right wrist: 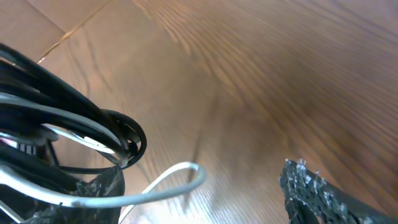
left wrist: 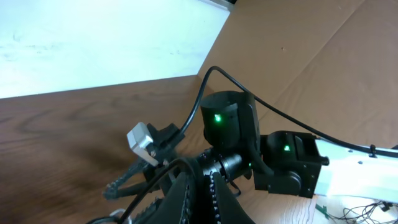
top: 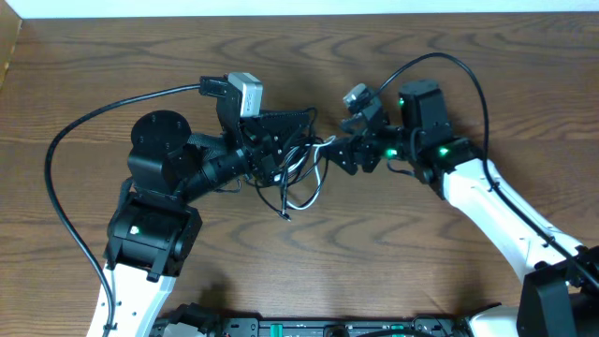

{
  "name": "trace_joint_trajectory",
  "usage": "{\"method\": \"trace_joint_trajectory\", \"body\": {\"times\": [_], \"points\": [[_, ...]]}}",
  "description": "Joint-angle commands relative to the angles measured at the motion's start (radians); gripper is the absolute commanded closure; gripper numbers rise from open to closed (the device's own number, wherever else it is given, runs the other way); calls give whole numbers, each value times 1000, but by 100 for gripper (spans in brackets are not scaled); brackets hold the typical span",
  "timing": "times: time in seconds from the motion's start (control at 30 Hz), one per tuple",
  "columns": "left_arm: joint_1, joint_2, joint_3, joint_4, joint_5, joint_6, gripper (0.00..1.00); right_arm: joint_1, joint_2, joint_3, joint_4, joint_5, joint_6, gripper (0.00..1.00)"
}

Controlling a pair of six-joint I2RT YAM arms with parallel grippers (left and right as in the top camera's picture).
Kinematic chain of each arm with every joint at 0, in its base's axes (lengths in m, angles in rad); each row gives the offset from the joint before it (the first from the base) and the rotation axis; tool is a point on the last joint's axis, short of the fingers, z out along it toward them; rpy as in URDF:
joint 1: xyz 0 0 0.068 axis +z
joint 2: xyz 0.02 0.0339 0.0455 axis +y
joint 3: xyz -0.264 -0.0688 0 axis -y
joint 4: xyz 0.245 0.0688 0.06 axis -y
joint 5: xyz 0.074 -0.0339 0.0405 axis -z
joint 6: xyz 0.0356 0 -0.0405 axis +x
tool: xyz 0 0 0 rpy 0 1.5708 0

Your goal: Untangle cables

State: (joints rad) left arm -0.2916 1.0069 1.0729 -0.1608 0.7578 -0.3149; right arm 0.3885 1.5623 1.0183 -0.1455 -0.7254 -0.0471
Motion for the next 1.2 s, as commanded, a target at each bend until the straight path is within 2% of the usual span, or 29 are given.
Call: {"method": "trace_joint_trajectory", "body": {"times": [0.0,0.07,0.1,0.17,0.2,0.3,0.43,0.63,0.73,0.77,0.8,0.83,1.0,1.17], "points": [[-3,-10,12,5,21,-6,92,31,5,0,31,-14,9,28],[-3,-10,12,5,21,-6,92,39,8,0,42,-14,9,45],[-3,-10,12,5,21,-6,92,43,8,0,47,-14,9,57],[-3,-10,12,5,21,-6,93,48,11,0,48,-14,9,95],[-3,-10,12,5,21,-6,93,50,11,0,47,-14,9,99],[-2,-10,12,6,20,-6,92,49,11,0,32,3,15,99],[-2,-10,12,5,20,-5,93,34,11,0,-16,135,109,99],[-2,-10,12,5,20,-5,92,3,11,0,-93,199,113,99],[-2,-10,12,-6,20,-4,93,-8,11,0,-108,192,113,99],[-2,-10,12,-14,20,0,92,-10,11,0,-109,193,127,86],[-2,-9,12,-27,19,8,93,-13,11,0,-109,199,155,50],[-2,-8,12,-41,17,13,93,-19,11,0,-106,200,194,33],[-3,-4,12,-93,17,48,92,-55,11,0,-78,199,381,24],[-3,-1,12,-97,17,52,92,-56,11,0,-75,213,491,26]]}}
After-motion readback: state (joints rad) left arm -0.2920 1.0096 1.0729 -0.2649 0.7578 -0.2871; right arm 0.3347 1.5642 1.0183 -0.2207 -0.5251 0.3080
